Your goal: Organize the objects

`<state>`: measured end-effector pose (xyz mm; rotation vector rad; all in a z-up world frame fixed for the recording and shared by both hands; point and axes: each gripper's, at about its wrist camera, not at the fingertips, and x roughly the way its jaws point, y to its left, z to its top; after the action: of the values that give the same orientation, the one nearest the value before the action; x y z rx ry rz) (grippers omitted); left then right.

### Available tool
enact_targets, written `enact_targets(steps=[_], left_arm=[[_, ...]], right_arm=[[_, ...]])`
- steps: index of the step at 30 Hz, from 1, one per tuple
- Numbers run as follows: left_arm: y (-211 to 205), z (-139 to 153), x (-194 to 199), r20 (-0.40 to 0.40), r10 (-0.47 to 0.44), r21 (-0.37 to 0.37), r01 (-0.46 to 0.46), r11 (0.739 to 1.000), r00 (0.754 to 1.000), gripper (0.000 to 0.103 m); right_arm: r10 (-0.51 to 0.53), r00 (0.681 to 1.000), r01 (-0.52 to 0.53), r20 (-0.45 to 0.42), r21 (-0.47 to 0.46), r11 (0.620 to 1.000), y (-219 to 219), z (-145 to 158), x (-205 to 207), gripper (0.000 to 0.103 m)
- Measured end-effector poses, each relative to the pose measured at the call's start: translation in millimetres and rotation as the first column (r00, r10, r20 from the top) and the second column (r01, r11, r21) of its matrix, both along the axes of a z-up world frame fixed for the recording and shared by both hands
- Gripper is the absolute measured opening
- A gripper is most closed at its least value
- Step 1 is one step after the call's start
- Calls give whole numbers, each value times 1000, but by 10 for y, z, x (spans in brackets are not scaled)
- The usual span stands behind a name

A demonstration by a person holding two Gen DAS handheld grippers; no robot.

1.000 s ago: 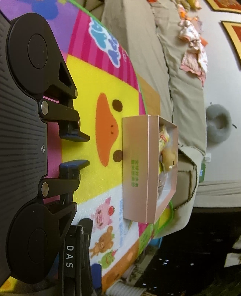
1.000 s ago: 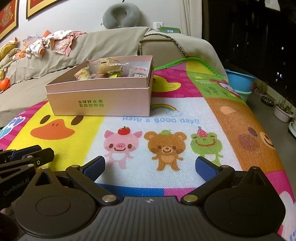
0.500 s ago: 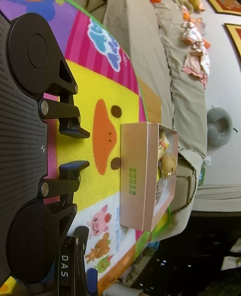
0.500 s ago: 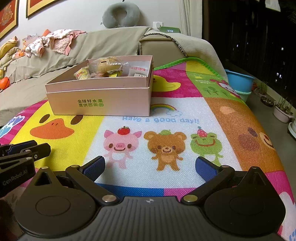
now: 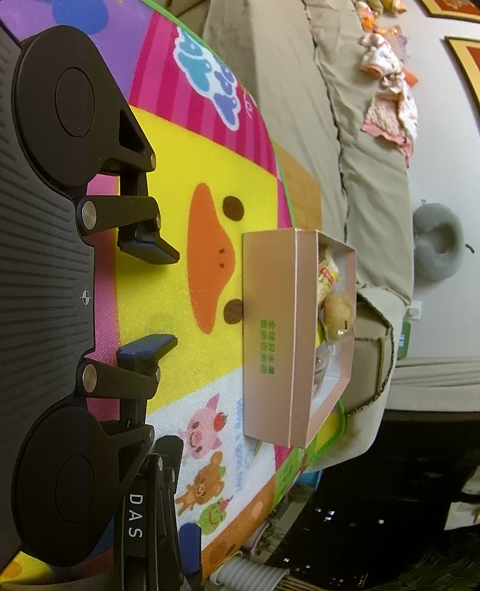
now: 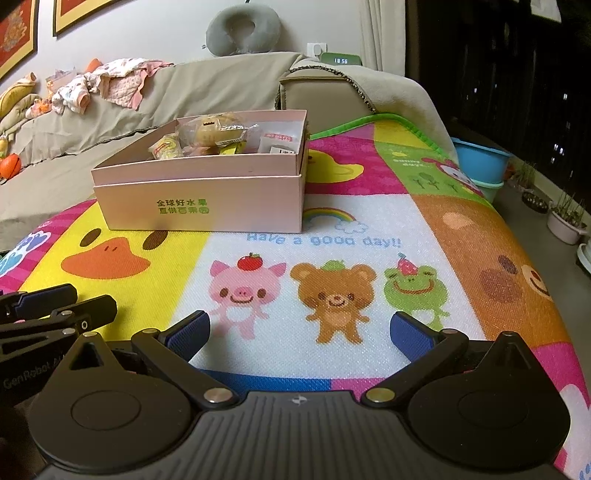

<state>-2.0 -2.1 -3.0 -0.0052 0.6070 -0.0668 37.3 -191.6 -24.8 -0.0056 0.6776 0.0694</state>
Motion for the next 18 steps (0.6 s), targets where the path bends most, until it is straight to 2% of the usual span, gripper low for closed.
enact_targets(steps=[18], left_arm=[[10, 2, 9, -1, 6, -5, -6, 1000, 1000, 48]], right_arm=[[0, 1000, 0, 1, -3, 1000, 5, -4, 2, 103]])
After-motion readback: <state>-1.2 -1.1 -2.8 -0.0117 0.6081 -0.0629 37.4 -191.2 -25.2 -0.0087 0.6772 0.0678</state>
